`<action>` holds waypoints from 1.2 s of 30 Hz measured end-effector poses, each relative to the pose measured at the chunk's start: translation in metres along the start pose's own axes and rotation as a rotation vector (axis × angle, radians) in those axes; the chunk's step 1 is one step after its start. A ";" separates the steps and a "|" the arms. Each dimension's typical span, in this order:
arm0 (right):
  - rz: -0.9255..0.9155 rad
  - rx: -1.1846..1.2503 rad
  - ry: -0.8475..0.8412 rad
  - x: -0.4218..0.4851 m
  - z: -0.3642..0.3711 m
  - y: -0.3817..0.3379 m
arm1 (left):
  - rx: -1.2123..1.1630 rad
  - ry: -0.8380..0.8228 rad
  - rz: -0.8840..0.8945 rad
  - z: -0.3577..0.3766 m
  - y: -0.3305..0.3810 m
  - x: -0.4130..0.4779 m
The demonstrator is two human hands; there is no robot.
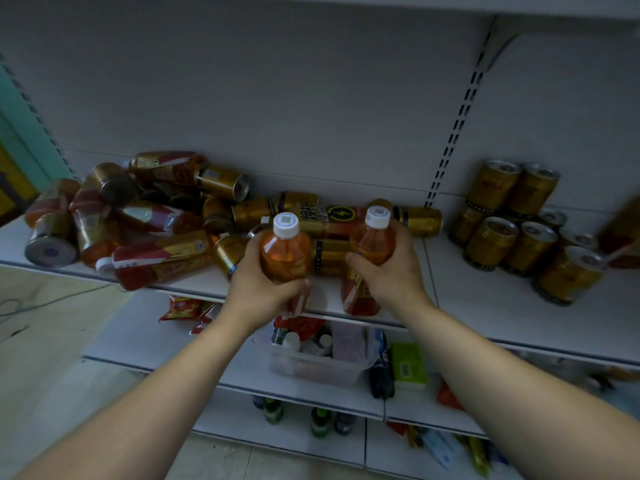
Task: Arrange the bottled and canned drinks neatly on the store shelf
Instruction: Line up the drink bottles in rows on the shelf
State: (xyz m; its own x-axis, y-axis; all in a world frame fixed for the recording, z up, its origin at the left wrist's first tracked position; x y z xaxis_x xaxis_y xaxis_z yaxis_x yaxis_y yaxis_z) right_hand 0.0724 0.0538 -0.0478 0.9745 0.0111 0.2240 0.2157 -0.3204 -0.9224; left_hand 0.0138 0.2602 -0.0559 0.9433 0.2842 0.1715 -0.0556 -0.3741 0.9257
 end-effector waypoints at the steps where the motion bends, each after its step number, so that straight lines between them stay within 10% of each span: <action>1: 0.001 -0.006 0.009 0.000 -0.002 0.001 | -0.005 -0.016 0.009 0.006 0.002 0.001; 36: 0.203 -0.206 0.465 -0.056 -0.538 0.122 | -0.184 -0.560 0.085 0.517 0.228 -0.082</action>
State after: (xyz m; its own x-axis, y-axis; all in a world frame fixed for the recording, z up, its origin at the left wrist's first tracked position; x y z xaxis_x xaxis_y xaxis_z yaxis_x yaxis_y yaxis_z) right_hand 0.0116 -0.4953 -0.0040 0.8554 -0.4751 0.2062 -0.0359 -0.4515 -0.8915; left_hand 0.0934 -0.3048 -0.0336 0.9594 -0.2675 0.0899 -0.1468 -0.2013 0.9685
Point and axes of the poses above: each hand's wrist, its own x-axis towards the middle knuckle, its own z-axis out of the palm, y = z × x, the point moved 5 cm from there along x, towards the middle knuckle, and after that the axes turned 1 degree about y, right-handed, at the moved point
